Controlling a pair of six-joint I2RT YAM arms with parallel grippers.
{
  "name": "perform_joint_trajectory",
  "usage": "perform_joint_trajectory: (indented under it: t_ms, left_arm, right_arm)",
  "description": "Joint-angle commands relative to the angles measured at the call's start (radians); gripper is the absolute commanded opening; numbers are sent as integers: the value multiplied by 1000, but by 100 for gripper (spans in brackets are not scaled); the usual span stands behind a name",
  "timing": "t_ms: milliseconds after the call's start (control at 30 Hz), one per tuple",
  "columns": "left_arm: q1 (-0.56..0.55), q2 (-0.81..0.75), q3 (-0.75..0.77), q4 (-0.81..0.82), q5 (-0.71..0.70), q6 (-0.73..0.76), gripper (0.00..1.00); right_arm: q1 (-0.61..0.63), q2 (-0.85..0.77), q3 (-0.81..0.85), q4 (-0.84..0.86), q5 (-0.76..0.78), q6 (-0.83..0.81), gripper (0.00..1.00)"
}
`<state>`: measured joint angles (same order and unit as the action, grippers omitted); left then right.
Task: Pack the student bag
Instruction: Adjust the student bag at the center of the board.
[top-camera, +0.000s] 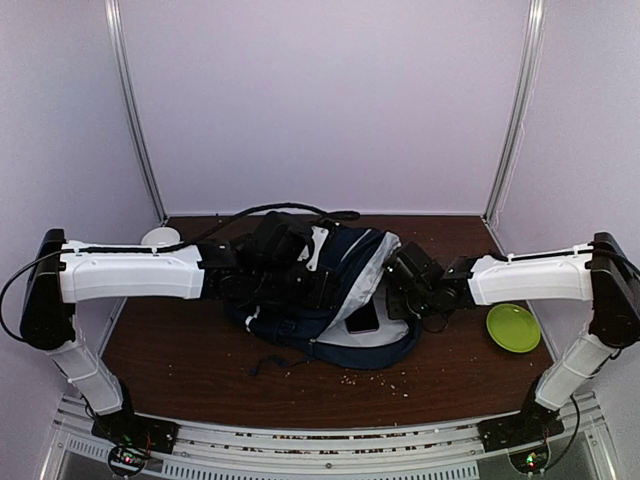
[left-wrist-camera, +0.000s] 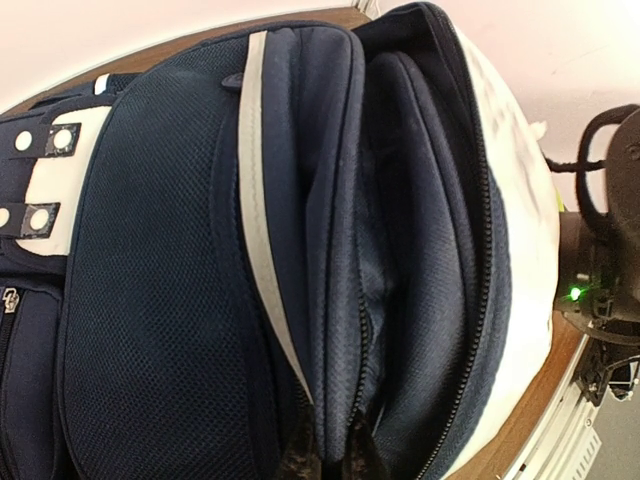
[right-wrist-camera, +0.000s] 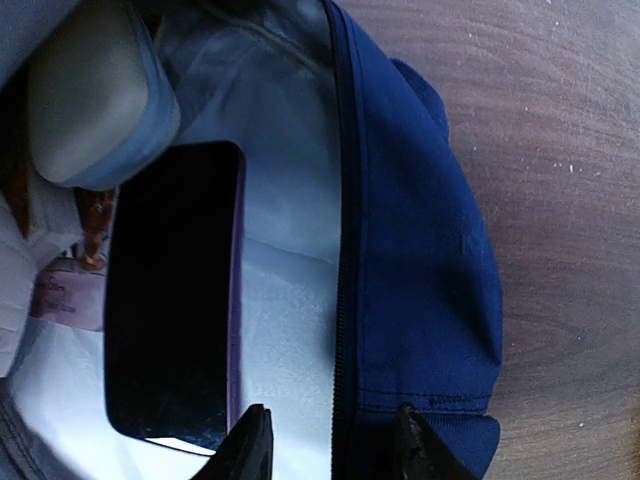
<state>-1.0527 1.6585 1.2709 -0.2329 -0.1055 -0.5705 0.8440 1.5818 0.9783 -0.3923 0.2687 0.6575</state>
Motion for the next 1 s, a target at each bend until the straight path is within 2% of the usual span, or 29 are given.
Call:
perform_joint_trajectory:
  t_ms: [0,133,367,400,700,967]
  left_arm:
    - [4,-70,2,118,-27,0,0]
    - [6,-78,-6,118,-32,3,0]
    - [7,-81,-19,118,-40,4,0]
    - [6,-80,-19,118,-40,3,0]
    - [5,-64,-15,125,-39,-2,0]
    - [7,-8,-10,148,-23,-16,0]
  right_arm:
    - [-6,26,-6,-23,15,5,39]
    - [-9,44,-23,-24,25,13,32]
    - [-13,-62,-27,-51,99,40,2]
    - [-15,-86,-21,-64,114,40,0]
    - [-28,-262,-18,-142,182,30,0]
    - [-37,-403,-256,-73,141,190,0]
